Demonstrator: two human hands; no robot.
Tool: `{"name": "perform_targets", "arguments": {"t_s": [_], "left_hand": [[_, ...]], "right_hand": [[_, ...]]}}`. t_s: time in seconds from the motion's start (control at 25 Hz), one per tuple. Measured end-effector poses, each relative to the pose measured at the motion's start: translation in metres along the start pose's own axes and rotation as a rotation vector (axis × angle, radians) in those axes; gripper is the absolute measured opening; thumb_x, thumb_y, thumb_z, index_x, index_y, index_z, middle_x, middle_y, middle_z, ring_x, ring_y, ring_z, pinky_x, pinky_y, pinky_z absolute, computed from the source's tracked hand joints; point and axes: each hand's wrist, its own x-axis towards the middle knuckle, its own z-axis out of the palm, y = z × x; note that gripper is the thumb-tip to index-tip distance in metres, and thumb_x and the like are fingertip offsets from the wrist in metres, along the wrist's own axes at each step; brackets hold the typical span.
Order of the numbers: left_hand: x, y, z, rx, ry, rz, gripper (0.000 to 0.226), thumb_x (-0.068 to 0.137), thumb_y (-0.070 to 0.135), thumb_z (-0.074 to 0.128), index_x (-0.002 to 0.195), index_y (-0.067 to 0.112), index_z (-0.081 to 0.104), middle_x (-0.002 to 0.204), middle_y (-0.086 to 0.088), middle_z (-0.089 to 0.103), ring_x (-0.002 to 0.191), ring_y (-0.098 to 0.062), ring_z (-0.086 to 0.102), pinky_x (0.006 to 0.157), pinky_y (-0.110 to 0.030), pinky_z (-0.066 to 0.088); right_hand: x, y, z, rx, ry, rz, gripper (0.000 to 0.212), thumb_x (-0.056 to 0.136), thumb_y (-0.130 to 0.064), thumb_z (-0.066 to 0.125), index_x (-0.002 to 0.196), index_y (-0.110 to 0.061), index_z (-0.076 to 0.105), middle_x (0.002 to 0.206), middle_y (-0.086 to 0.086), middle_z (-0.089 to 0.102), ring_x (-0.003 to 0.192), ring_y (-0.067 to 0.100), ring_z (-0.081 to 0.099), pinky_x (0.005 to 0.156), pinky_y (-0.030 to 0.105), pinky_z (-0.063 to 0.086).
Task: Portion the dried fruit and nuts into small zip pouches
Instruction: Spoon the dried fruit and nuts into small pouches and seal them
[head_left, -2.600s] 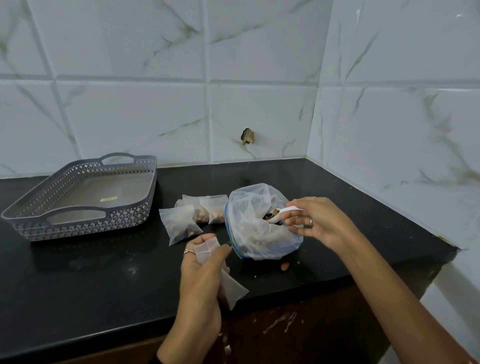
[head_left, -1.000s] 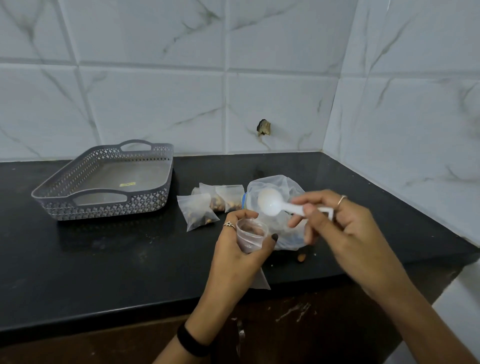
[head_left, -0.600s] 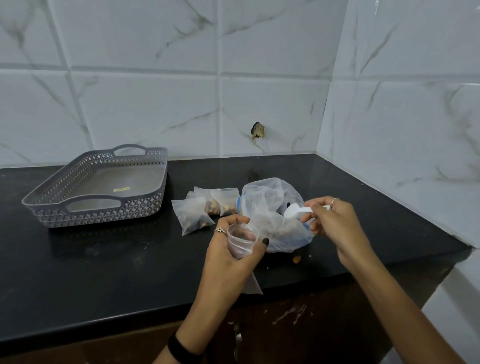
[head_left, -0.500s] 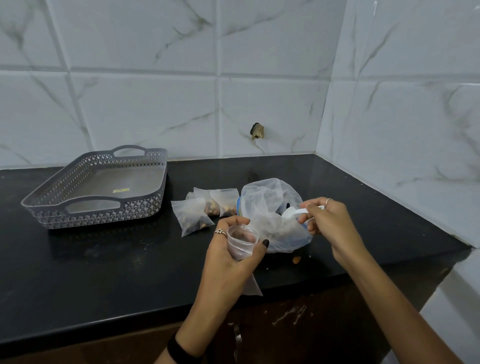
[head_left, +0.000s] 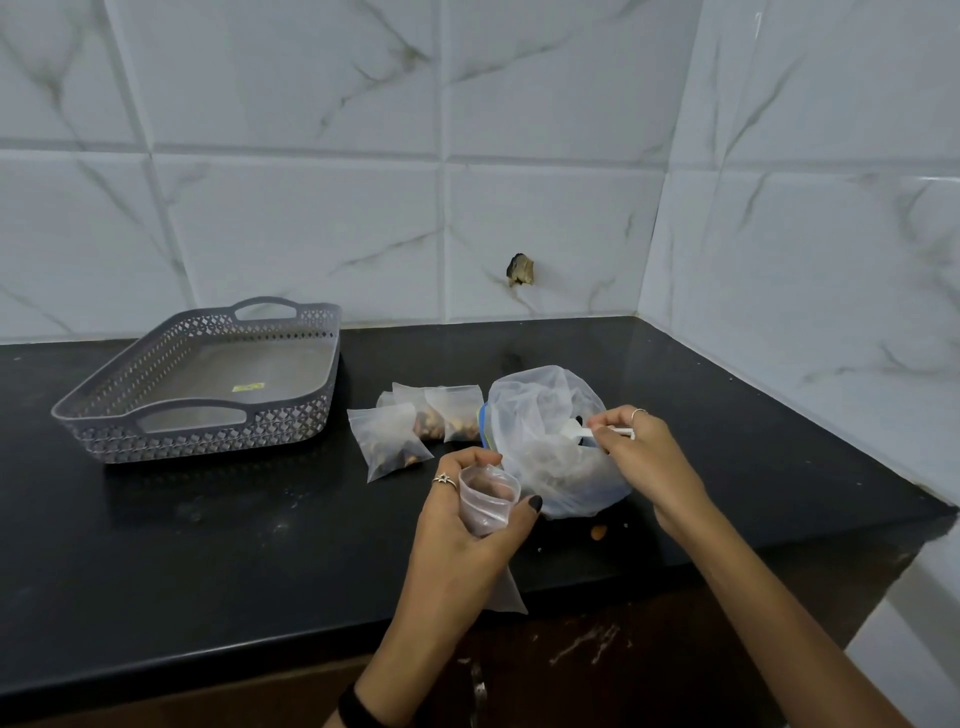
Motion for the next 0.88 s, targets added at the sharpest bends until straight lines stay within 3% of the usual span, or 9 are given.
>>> {"name": "perform_targets", "arguments": {"t_s": [0.2,0.32,0.48,0.6,0.76,0.88], "left_hand": [[0.0,0.001,-0.001,0.003,0.051,0.041,0.039,0.076,0.015,0.078,0.105,0.027,0.056,0.092,0.005,0.063,0.085,0.0,0.061,0.073,-0.011,0.048],[-0.003,0.003,-0.001,-0.038,0.104,0.089,0.04,0.074,0.015,0.08,0.104,0.024,0.055,0.089,0.01,0.062,0.082,0.002,0.06,0.071,-0.009,0.046],[-0.004,0.005,0.001,-0.023,0.147,0.169,0.046,0.074,0.01,0.08,0.106,0.022,0.049,0.098,0.011,0.058,0.089,0.006,0.057,0.074,-0.006,0.044],[-0.003,0.005,0.0,0.093,0.159,0.338,0.05,0.074,0.021,0.074,0.11,0.031,0.042,0.102,0.011,0.054,0.091,0.002,0.056,0.077,-0.006,0.041],[-0.003,0.001,-0.005,0.167,0.113,0.42,0.064,0.071,0.02,0.067,0.113,0.05,0.029,0.117,0.008,0.045,0.098,-0.006,0.054,0.084,-0.013,0.041],[-0.005,-0.001,-0.008,0.221,0.123,0.463,0.056,0.071,0.026,0.057,0.12,0.018,0.031,0.12,0.029,0.029,0.101,-0.002,0.048,0.085,-0.014,0.04]], "right_hand": [[-0.002,0.008,-0.001,-0.159,-0.057,-0.075,0.023,0.092,-0.025,0.051,0.096,-0.016,0.072,0.1,-0.002,0.064,0.098,0.015,0.055,0.081,0.027,0.04],[-0.008,0.01,-0.004,-0.213,0.033,-0.206,0.018,0.092,-0.026,0.053,0.094,-0.021,0.071,0.112,-0.003,0.063,0.113,0.024,0.052,0.093,0.037,0.045],[-0.057,-0.012,-0.005,-0.156,0.177,-0.453,0.01,0.092,-0.025,0.055,0.097,-0.031,0.062,0.108,-0.019,0.054,0.112,0.011,0.049,0.086,0.021,0.041],[-0.111,-0.033,0.002,0.044,0.045,-0.672,0.019,0.088,-0.033,0.057,0.105,-0.028,0.063,0.112,-0.02,0.057,0.113,0.007,0.053,0.092,0.018,0.041],[-0.136,-0.039,0.016,0.005,-0.13,-0.807,0.027,0.086,-0.034,0.059,0.112,-0.029,0.064,0.12,-0.015,0.053,0.117,0.013,0.053,0.093,0.014,0.04],[-0.134,-0.044,0.018,-0.023,-0.107,-0.865,0.016,0.085,-0.03,0.062,0.099,-0.025,0.067,0.112,-0.014,0.056,0.108,0.011,0.055,0.089,0.014,0.041]]}}
